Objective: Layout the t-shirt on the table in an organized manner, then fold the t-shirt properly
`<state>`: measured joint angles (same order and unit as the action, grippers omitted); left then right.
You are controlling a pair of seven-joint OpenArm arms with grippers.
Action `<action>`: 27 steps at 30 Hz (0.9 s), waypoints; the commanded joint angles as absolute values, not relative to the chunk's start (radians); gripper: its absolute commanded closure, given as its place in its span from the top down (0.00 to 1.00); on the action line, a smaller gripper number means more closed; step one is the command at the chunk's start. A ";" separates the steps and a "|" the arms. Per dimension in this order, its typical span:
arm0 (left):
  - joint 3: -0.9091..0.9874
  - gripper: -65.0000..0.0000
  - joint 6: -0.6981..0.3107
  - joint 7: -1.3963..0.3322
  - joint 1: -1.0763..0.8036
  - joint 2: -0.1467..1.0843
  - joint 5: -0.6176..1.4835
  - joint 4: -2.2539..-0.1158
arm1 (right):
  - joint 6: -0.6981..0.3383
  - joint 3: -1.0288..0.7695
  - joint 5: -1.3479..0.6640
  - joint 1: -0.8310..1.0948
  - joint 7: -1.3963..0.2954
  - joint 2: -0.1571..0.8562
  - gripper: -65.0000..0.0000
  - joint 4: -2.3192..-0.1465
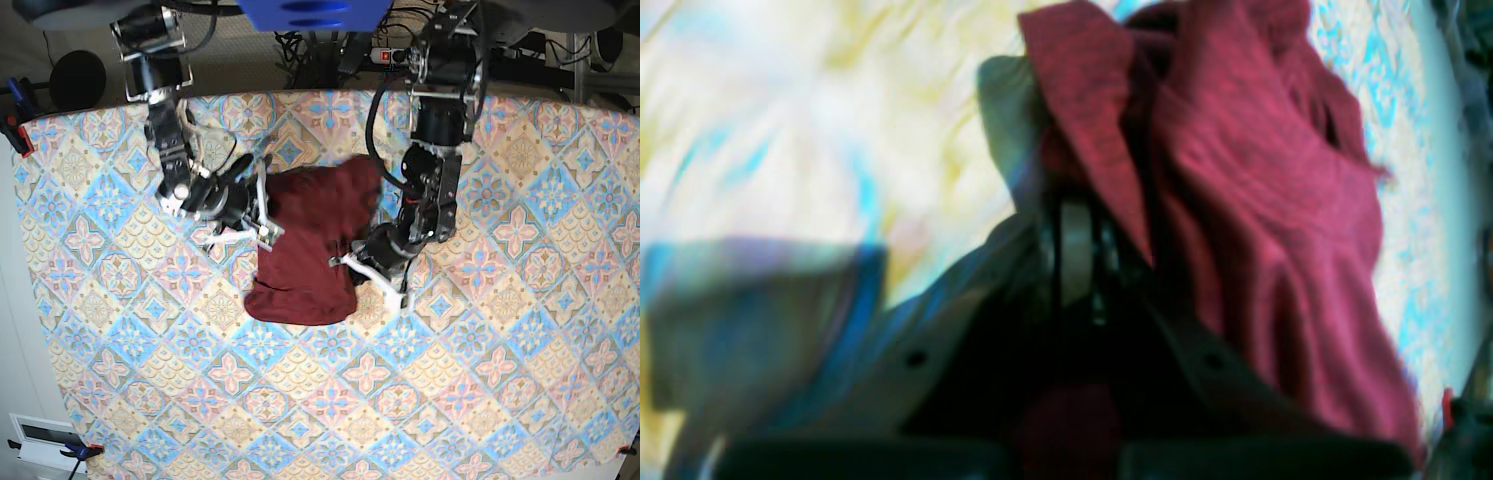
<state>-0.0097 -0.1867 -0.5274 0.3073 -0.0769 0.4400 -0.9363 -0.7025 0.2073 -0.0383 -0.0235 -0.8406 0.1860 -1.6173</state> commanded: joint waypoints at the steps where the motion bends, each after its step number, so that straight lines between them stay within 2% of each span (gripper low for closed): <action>1: -0.041 0.00 -0.142 -0.565 0.312 -0.081 0.383 -0.894 | -0.698 0.200 -0.044 -0.025 -0.826 0.194 0.01 -1.658; 6: -0.140 0.00 -0.142 -0.495 0.378 -0.107 0.381 -0.812 | -0.698 0.197 -0.044 0.056 -0.826 0.196 0.01 -1.736; 9: -0.142 0.00 -0.142 -0.495 0.381 -0.110 0.386 -0.845 | -0.698 0.133 -0.044 0.081 -0.826 0.197 0.01 -1.770; 18: 0.053 0.00 -0.140 -0.624 0.209 -0.064 0.484 -1.253 | -0.698 0.025 -0.044 0.012 -0.826 0.197 0.01 -1.805; 27: -0.053 0.00 -0.145 -0.674 -0.024 0.007 0.572 -1.569 | -0.698 0.033 -0.044 -0.111 -0.869 0.197 0.01 -1.742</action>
<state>-0.0566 -0.1345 -0.7006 -0.0513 0.0059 0.5583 -1.5459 -0.7029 0.0360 -0.0326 -0.0933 -0.8890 0.1913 -1.7264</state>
